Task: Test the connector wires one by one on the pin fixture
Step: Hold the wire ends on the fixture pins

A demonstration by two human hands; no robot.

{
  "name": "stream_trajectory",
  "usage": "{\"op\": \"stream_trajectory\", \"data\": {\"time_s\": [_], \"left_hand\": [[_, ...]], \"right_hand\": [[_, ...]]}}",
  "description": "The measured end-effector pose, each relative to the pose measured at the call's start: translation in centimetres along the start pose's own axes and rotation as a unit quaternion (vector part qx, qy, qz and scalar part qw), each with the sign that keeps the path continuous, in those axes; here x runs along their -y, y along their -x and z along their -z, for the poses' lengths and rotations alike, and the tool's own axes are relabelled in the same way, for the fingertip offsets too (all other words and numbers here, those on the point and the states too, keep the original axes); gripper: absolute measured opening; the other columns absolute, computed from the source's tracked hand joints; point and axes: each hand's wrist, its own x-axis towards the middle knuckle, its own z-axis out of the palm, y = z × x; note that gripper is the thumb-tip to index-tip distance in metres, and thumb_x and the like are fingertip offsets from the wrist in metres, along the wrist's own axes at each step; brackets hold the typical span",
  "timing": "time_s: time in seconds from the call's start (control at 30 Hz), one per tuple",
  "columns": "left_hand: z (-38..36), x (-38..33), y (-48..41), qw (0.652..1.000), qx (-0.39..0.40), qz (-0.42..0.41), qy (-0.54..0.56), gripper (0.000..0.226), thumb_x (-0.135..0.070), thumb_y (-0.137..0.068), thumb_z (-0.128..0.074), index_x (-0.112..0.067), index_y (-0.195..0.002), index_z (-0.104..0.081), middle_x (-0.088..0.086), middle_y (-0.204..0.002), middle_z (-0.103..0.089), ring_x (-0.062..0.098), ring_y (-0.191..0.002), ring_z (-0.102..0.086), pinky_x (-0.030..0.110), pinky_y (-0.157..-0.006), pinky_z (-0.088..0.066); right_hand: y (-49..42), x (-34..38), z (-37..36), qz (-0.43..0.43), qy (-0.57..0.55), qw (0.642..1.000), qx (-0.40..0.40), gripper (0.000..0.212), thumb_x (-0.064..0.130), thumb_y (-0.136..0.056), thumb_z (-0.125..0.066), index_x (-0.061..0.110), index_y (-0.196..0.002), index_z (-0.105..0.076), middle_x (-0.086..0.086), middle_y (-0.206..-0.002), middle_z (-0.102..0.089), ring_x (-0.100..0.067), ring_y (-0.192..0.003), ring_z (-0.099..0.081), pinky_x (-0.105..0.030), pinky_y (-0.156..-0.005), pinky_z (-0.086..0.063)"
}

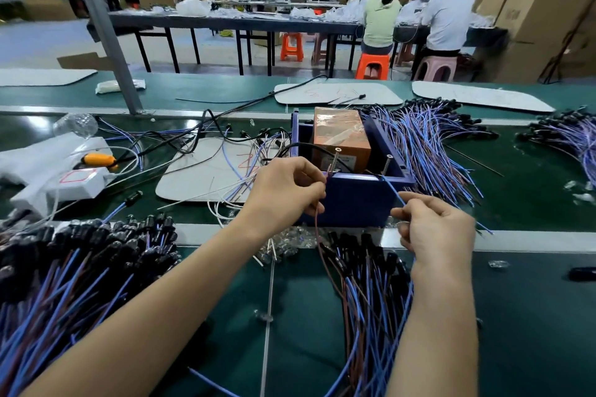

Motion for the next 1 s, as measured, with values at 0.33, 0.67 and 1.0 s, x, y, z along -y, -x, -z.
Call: {"op": "stream_trajectory", "data": {"time_s": [0.33,0.67,1.0], "left_hand": [[0.2,-0.1,0.1,1.0,0.005,0.002,-0.008,0.016,0.009,-0.083,-0.06,-0.005,-0.076,-0.064,0.009,-0.064,-0.066,0.012,-0.047,-0.062,0.018,-0.047,-0.048],[0.2,0.2,0.1,1.0,0.012,-0.004,-0.024,0.02,0.007,-0.085,-0.061,-0.01,-0.074,-0.063,0.008,-0.066,-0.067,0.012,-0.048,-0.063,0.02,-0.05,-0.05],[0.2,0.2,0.2,0.999,0.017,-0.018,-0.034,0.017,0.008,-0.083,-0.058,-0.007,-0.076,-0.062,0.01,-0.068,-0.066,0.013,-0.05,-0.065,0.023,-0.053,-0.052]], "right_hand": [[-0.1,0.3,1.0,0.005,0.023,1.0,0.006,0.032,-0.001,-0.082,-0.051,0.022,-0.072,-0.071,-0.002,-0.061,-0.066,-0.01,-0.039,-0.043,-0.025,-0.049,-0.038],[0.4,1.0,1.1,-0.006,-0.007,0.999,0.054,0.032,-0.009,-0.085,-0.047,0.013,-0.083,-0.07,-0.007,-0.063,-0.063,-0.003,-0.032,-0.041,-0.013,-0.033,-0.03],[0.5,1.4,2.6,0.005,0.063,0.987,0.146,0.023,0.003,-0.091,-0.057,0.021,-0.083,-0.069,0.009,-0.054,-0.068,-0.003,-0.039,-0.054,-0.015,-0.043,-0.045]]}}
